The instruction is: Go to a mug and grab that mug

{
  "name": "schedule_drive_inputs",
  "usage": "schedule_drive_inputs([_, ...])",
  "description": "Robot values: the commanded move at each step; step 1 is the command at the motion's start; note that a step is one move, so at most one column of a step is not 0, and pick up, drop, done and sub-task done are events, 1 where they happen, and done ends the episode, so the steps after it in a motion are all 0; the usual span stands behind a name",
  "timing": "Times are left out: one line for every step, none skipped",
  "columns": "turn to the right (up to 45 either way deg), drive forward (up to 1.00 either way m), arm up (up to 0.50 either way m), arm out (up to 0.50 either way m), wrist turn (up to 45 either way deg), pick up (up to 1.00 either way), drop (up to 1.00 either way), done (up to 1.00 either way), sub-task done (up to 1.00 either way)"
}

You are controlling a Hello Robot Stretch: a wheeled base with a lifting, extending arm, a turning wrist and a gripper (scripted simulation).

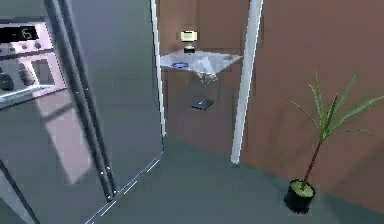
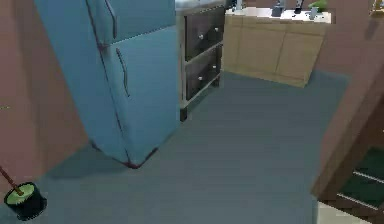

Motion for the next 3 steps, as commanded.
schedule_drive_inputs([-45.0, 0.0, 0.0, 0.0, 0.0, 0.0, 0.0, 0.0, 0.0])
schedule_drive_inputs([-45.0, 0.0, 0.0, 0.0, 0.0, 0.0, 0.0, 0.0, 0.0])
schedule_drive_inputs([-45.0, 0.0, 0.0, 0.0, 0.0, 0.0, 0.0, 0.0, 0.0])
